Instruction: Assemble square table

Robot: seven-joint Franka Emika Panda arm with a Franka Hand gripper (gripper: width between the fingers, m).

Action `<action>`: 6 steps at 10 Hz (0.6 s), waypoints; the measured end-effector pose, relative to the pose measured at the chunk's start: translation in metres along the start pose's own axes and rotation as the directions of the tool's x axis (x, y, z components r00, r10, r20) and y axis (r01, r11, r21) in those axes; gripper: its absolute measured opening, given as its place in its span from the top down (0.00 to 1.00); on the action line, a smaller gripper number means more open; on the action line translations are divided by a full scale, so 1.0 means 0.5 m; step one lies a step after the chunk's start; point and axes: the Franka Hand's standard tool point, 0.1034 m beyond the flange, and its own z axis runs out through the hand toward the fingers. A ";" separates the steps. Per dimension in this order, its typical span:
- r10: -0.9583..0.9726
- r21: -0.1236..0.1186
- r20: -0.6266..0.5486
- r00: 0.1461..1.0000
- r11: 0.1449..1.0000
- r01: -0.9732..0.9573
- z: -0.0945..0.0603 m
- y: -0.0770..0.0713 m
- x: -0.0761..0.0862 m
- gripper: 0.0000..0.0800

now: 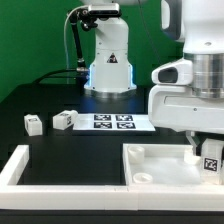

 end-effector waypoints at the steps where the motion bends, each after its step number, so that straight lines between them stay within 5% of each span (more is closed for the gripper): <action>1: 0.215 0.006 0.025 0.976 0.976 -0.216 0.000 0.002 -0.001 0.64; 2: 0.387 0.002 0.070 0.919 0.922 -0.388 0.000 0.004 0.002 0.64; 6: 0.557 -0.011 0.079 0.827 0.830 -0.558 -0.001 0.006 0.004 0.64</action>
Offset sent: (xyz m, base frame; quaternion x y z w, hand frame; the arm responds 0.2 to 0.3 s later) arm 0.0000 0.0000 0.0000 0.0000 0.0000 0.1938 0.9810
